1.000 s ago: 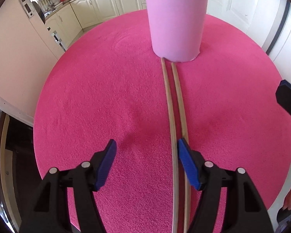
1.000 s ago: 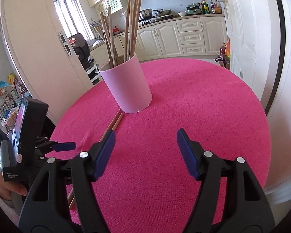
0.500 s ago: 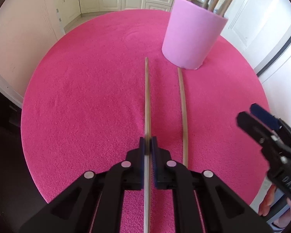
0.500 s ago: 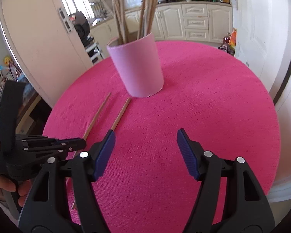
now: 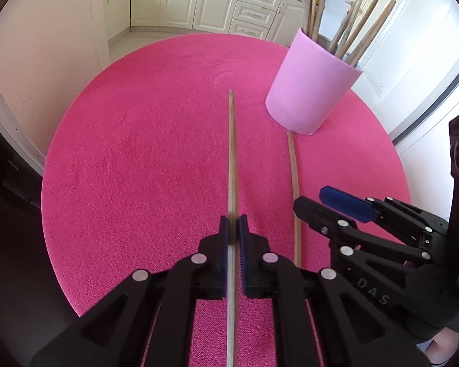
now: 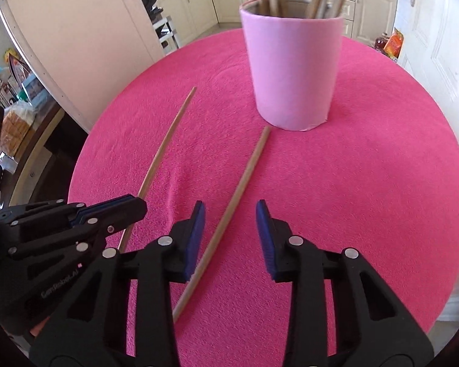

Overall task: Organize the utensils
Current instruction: 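Lower both grippers to the last chopsticks and close on one each, then raise the last chopsticks above the pink cup with both grippers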

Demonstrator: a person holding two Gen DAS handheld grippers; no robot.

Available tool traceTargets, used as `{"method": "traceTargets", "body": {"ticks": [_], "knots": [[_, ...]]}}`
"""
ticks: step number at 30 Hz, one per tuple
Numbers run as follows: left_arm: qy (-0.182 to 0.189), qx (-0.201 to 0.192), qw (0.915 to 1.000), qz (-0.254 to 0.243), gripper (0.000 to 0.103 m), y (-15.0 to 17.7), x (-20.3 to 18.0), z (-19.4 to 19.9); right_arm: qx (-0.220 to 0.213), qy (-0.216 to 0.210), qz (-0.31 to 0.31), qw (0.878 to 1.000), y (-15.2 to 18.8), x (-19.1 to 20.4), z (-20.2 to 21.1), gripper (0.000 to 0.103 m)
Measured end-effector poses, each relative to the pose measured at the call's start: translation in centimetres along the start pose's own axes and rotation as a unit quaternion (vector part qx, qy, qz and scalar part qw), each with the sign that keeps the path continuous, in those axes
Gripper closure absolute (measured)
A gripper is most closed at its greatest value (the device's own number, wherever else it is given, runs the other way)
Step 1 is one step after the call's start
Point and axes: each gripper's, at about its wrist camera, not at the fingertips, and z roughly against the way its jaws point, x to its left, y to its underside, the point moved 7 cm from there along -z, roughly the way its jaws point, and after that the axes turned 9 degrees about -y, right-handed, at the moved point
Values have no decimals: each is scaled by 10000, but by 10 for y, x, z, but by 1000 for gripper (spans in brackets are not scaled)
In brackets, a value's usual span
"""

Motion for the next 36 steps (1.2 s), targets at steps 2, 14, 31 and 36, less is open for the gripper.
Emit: {"method": "traceTargets", "body": {"ticks": [2,14,31,36], "knots": [[5,-18,10000,35,96,3,2,0,83,19,32,10000,-1,4,-4,73],[23,-93,9999,54,96,-3,-1,-2,398,182,76,9990,0,-4,-19,91],[178,-594,9981,-33,96,-4,-13,25,-56,-634,-94,9979,11,-25,24,97],[302,-957,9949,33,96,-7,-18,42,-412,-968,-131,9944,11,-34,48,97]]}}
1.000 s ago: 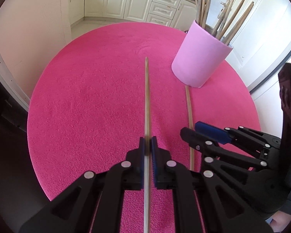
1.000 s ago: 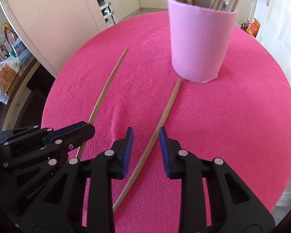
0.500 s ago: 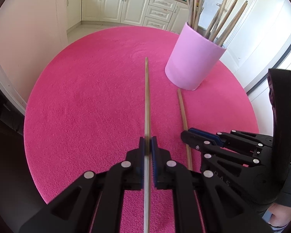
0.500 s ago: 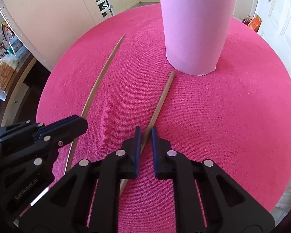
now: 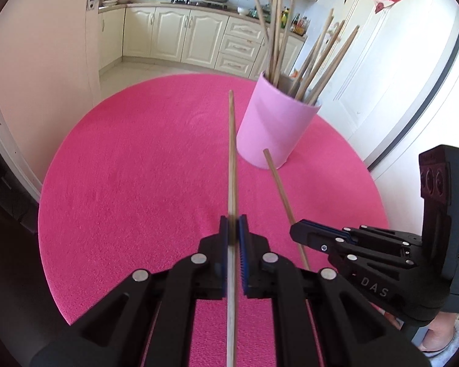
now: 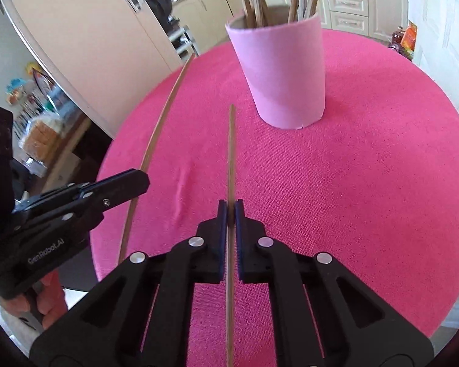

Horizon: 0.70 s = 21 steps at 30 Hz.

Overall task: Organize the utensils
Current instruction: 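Raise the last chopsticks above the pink cup with both grippers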

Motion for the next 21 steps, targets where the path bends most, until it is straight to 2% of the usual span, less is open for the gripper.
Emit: {"method": "traceTargets", "body": {"ticks": [11,21], "knots": [[379,-897,9951,-196,96,-15,-25,29,-890,-416,160,9950,-23,15,44,97],[700,-1757,9819,-54,96,-44,-44,50,-1638,-618,308,9841,-50,22,80,97]]}}
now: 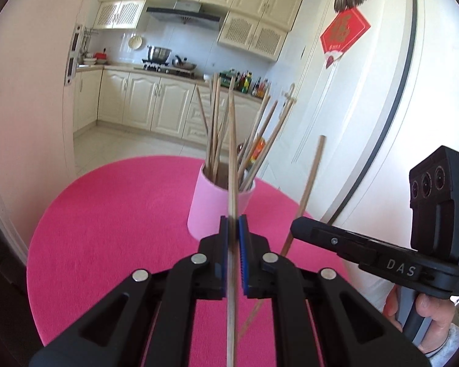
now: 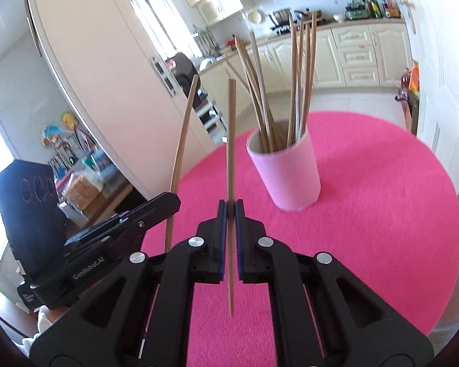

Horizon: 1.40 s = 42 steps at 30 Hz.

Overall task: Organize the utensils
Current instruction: 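Raise the last chopsticks above the pink cup with both grippers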

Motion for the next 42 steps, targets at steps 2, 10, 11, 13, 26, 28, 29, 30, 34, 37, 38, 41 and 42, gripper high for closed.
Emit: {"method": "traceTargets", "body": {"ticks": [2,10,11,13,26,28,29,30,34,37,38,41,42], "knots": [[17,-170,9999,22,96,-8,-1,1,-127,-26,57,9999,-8,2,4,97],[-72,-887,9960,35,96,-48,-6,0,-770,36,336,9965,-47,2,17,97],[-67,-993,9950,64,96,-55,-6,-1,-842,53,370,9957,-53,1,18,97],[-47,-1217,9925,93,96,-68,-7,-4,-999,116,425,9940,-63,-1,20,97],[12,-2513,9672,363,96,-133,-18,-30,-1782,442,849,9793,-113,-18,18,97],[57,-2518,9669,409,96,-136,-20,-41,-1814,448,844,9788,-115,-21,16,97],[30,-2508,9672,401,96,-136,-22,-47,-1860,447,834,9780,-116,-25,16,97],[14,-2493,9677,389,96,-134,-22,-53,-1873,447,820,9778,-117,-26,15,97],[-77,-2358,9713,317,96,-124,-22,-76,-2038,423,772,9750,-119,-32,21,97],[-142,-2220,9746,246,96,-117,-22,-91,-2130,396,768,9732,-120,-33,21,97],[-195,-2197,9752,204,96,-113,-21,-94,-2156,399,792,9725,-118,-29,21,97],[-315,-2057,9781,104,96,-105,-17,-102,-2165,392,841,9719,-117,-28,15,97],[-334,-2009,9790,105,96,-102,-14,-104,-2161,410,865,9717,-116,-29,12,97]]}}
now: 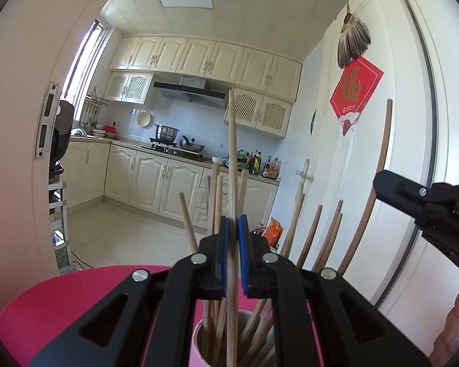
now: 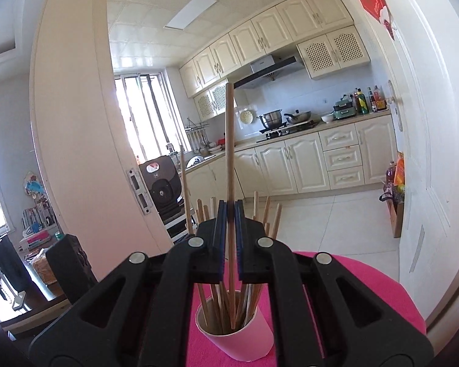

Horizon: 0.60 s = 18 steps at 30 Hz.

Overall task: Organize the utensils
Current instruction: 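Raise the last chopsticks above the pink cup with both grippers, then open both grippers to drop the last chopsticks into the pink cup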

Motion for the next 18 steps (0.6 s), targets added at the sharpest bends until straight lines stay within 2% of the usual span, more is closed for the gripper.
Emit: {"method": "traceTargets", "body": {"ticks": [3,5,10,13,18], "knots": [[34,79,9999,59,93,2,4,2,139,10,16,9999,9,2,-7,97],[79,145,9998,70,75,2,5,7,220,19,5,9998,15,3,-9,97],[63,224,9997,1,65,1,11,23,326,108,47,9994,24,7,-10,97],[-34,353,9993,-96,54,3,19,32,404,174,73,9990,29,11,-12,97],[-141,326,9992,-188,50,4,36,53,478,360,133,9981,37,13,-12,97]]}}
